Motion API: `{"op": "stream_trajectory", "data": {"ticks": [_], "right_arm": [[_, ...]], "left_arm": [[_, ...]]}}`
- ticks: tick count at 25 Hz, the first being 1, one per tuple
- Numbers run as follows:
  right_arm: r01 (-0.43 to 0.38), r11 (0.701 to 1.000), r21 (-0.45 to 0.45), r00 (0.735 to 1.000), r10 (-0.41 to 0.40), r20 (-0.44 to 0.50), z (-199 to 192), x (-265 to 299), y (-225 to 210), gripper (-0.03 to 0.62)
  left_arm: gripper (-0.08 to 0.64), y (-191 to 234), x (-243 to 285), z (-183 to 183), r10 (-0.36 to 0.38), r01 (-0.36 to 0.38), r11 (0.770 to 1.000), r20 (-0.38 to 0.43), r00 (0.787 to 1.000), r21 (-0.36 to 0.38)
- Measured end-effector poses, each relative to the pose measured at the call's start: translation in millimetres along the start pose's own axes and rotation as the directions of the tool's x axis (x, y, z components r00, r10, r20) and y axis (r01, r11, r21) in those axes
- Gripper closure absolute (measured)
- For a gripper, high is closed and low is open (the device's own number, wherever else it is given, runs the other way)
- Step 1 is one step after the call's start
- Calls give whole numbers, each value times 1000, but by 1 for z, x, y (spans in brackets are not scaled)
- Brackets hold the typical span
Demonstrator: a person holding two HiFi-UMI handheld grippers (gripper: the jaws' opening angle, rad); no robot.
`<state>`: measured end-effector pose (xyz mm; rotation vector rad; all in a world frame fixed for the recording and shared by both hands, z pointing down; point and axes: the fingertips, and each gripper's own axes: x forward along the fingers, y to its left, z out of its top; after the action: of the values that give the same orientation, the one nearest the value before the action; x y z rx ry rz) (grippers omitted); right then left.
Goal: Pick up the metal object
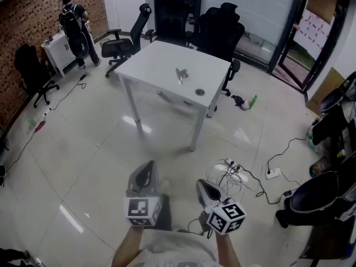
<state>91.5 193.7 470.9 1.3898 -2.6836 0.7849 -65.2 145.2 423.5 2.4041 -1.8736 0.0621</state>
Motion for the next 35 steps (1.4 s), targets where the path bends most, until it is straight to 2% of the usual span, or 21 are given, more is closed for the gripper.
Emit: {"op": "stream_trajectory", "data": {"ticks": [4, 8, 11, 15, 20, 26, 30, 35], "right_arm": [[25, 1000, 6, 999, -24, -40, -11, 34, -29, 580], [50, 998, 24, 997, -48, -65, 6, 90, -59, 580], [46, 999, 5, 997, -46, -63, 48, 149, -73, 580], [24, 998, -63, 999, -25, -22, 113, 237, -89, 581], [97, 995, -2, 991, -96, 96, 182, 325, -124, 580], [86, 996, -16, 983, -82, 164, 236, 386, -147, 580], [68, 997, -20, 987, -64, 150, 246, 407, -156, 580], [49, 999, -20, 991, -46, 128, 249, 432, -169, 581]], "left_arm": [[561, 25, 39, -14, 18, -18, 1000, 28, 999, 4], [561, 72, 115, -20, 44, -43, 998, 21, 999, -51], [561, 104, 181, 2, 42, -40, 998, 29, 999, -50], [561, 137, 275, 26, -13, 14, 1000, 53, 998, -20], [561, 155, 383, 43, -107, 104, 992, 28, 994, 68], [561, 151, 439, 59, -163, 163, 987, 59, 985, 2], [561, 148, 456, 62, -176, 178, 983, 56, 983, -42], [561, 154, 480, 58, -160, 163, 985, 57, 985, -48]]}}
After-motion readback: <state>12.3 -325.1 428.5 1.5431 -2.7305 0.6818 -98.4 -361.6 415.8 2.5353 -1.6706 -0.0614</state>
